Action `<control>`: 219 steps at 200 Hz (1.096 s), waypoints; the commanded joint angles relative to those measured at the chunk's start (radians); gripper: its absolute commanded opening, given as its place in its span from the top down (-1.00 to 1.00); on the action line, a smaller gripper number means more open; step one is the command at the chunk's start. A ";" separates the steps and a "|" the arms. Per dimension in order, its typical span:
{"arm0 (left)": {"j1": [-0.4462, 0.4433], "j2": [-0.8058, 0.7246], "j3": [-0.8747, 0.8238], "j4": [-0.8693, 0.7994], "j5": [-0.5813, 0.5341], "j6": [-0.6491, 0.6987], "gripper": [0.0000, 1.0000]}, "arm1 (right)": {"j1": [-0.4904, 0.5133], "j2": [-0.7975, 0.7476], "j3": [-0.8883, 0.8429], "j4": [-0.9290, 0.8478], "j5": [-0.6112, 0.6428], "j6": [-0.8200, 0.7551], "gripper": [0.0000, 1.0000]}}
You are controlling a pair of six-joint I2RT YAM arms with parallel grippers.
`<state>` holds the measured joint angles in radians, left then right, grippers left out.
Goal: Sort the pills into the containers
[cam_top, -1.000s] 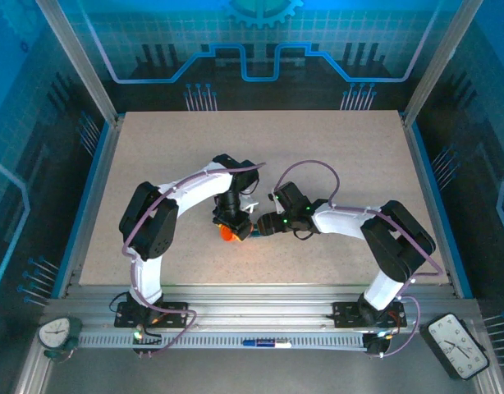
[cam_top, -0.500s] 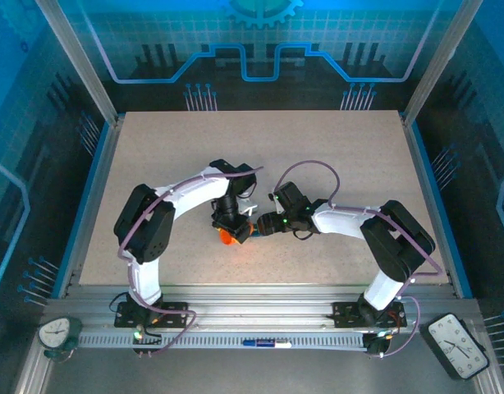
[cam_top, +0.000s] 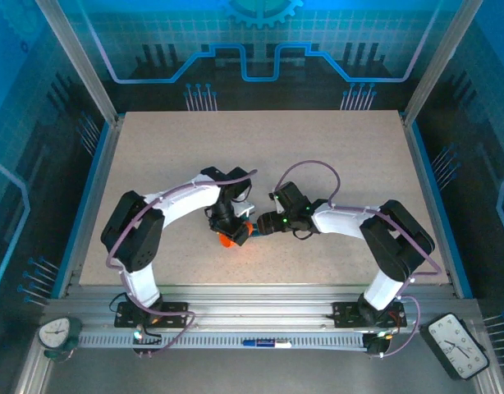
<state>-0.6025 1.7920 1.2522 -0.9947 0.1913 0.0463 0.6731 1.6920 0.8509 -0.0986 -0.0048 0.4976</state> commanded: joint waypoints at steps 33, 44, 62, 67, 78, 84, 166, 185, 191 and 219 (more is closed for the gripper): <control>0.004 -0.078 -0.141 0.211 0.039 -0.060 1.00 | -0.001 0.078 -0.030 -0.076 0.011 0.011 -0.60; 0.003 -0.097 -0.171 0.251 0.044 -0.072 1.00 | -0.001 0.078 -0.031 -0.076 0.011 0.012 -0.60; 0.003 -0.125 -0.220 0.314 0.052 -0.092 1.00 | -0.002 0.078 -0.033 -0.078 0.008 0.015 -0.60; 0.001 -0.132 -0.232 0.331 0.057 -0.097 1.00 | -0.004 0.078 -0.032 -0.078 0.008 0.015 -0.60; -0.003 -0.145 -0.260 0.366 0.057 -0.108 1.00 | -0.003 0.076 -0.035 -0.079 0.008 0.017 -0.60; -0.005 -0.150 -0.270 0.383 0.058 -0.115 1.00 | -0.005 0.077 -0.036 -0.078 0.008 0.019 -0.60; -0.023 -0.191 -0.328 0.457 0.048 -0.183 1.00 | -0.020 0.080 -0.042 -0.073 0.000 0.030 -0.60; -0.030 -0.208 -0.345 0.479 0.049 -0.193 1.00 | -0.024 0.084 -0.041 -0.072 -0.006 0.030 -0.60; -0.033 -0.214 -0.350 0.487 0.048 -0.196 1.00 | -0.024 0.086 -0.042 -0.071 -0.008 0.030 -0.60; -0.042 -0.246 -0.377 0.527 0.049 -0.200 1.00 | -0.027 0.087 -0.044 -0.069 -0.012 0.034 -0.60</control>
<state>-0.6319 1.5902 0.9062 -0.5137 0.2321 -0.1333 0.6575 1.6978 0.8509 -0.0925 -0.0269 0.5167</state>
